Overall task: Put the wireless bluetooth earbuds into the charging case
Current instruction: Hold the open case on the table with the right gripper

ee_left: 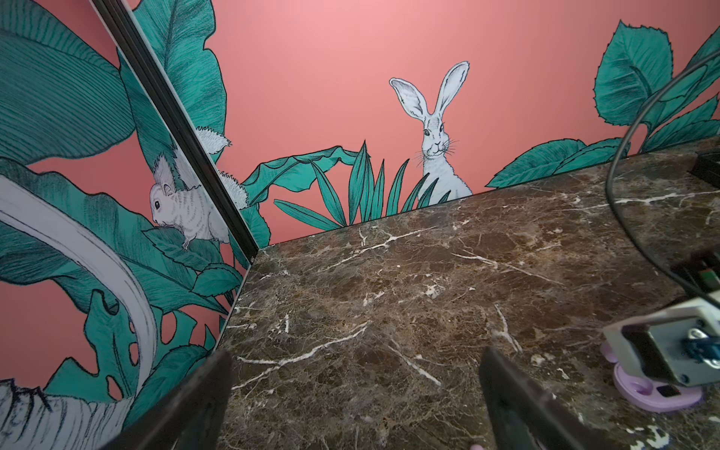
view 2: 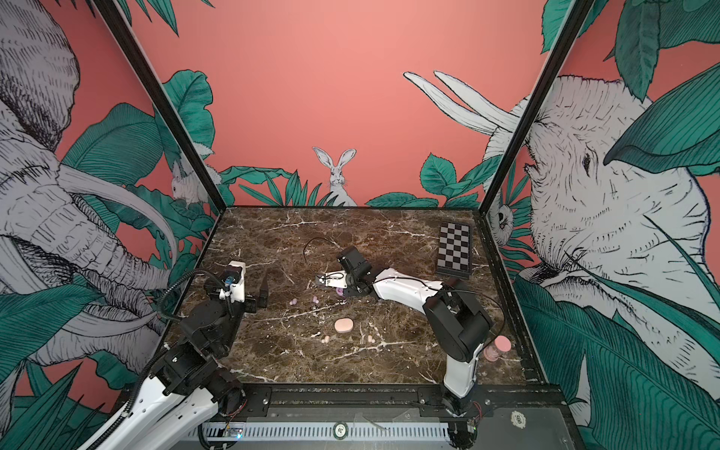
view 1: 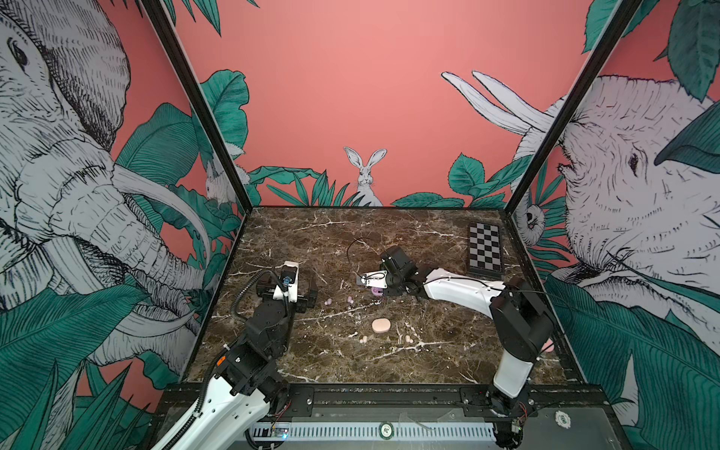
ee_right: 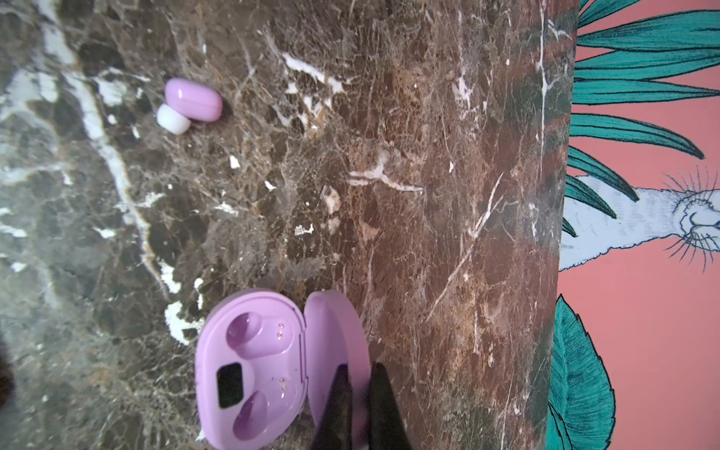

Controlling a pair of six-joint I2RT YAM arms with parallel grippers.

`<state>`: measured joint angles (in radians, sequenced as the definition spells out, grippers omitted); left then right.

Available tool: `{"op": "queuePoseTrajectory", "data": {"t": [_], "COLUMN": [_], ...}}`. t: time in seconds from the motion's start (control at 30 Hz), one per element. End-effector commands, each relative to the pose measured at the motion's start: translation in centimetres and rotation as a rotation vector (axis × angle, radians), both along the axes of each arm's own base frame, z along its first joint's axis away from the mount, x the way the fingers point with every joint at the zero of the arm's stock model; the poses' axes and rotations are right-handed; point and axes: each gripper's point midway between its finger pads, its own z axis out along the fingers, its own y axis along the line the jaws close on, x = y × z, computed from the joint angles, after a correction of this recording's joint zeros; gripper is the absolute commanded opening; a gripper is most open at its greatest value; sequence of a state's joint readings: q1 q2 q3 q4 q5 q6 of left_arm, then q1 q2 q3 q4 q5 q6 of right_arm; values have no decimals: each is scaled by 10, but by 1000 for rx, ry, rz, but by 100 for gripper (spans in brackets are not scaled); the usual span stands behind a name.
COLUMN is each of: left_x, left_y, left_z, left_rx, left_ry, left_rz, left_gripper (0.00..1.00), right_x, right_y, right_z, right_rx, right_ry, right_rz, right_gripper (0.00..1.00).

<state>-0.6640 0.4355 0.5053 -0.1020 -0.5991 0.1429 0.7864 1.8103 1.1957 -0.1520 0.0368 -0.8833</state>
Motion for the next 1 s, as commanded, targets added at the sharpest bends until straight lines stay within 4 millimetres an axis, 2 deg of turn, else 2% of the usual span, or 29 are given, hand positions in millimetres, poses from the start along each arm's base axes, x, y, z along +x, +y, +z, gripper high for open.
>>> {"op": "queuePoseTrajectory", "data": {"t": [0.0,0.5,0.97], "left_x": [1,5,5], "left_y": [-1,-3,-4], "left_z": [4,0,-1], "left_rx": [-1,19,25], "left_ry": [-13,3,4], "left_rz": [0,-1,-3], "left_gripper": [99,99,99], "right_x": [5,9,8], "right_y": [4,2,4], "right_z": [-5,-21,-22], "right_rx": [28,29,35], "right_ry": [-7,-25,-40], "right_rz": [-12,-40,-44], "right_gripper": [0,0,0]}}
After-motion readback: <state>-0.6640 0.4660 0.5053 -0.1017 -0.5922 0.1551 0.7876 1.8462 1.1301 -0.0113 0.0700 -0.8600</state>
